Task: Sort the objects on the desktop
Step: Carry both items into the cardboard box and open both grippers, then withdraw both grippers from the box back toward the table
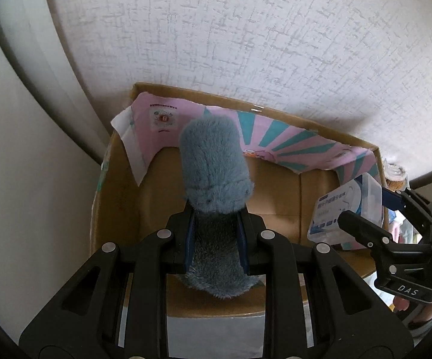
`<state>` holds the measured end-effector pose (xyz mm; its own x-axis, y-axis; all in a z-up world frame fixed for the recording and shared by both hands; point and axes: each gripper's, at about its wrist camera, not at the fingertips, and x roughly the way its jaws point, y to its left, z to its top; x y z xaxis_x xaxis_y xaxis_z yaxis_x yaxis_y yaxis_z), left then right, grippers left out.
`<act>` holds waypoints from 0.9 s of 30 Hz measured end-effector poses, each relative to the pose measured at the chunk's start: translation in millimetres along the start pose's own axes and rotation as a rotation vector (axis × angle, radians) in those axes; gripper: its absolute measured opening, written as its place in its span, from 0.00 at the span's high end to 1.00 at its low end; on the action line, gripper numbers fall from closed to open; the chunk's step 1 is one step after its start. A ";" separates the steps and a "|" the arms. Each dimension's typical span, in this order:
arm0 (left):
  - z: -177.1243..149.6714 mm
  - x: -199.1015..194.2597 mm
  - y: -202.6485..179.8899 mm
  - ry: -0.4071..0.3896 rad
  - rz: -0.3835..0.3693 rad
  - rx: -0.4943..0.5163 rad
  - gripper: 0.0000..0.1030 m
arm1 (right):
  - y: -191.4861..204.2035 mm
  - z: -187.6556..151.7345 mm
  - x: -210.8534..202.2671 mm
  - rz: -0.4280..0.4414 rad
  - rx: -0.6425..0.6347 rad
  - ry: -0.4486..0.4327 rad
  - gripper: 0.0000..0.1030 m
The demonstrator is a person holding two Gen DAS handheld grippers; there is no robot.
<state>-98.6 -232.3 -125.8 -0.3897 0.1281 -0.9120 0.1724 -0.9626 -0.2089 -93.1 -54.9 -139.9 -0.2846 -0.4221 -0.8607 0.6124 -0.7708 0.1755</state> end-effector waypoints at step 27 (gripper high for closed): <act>-17.0 -48.9 -3.4 -0.055 -0.021 0.067 0.00 | -29.2 -19.7 -66.5 -0.072 0.097 -0.069 0.00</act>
<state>-64.7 -231.3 -86.5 -0.4421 0.1371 -0.8864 0.1036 -0.9738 -0.2023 -77.6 5.2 -97.2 -0.3774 -0.3937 -0.8382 0.5154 -0.8413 0.1631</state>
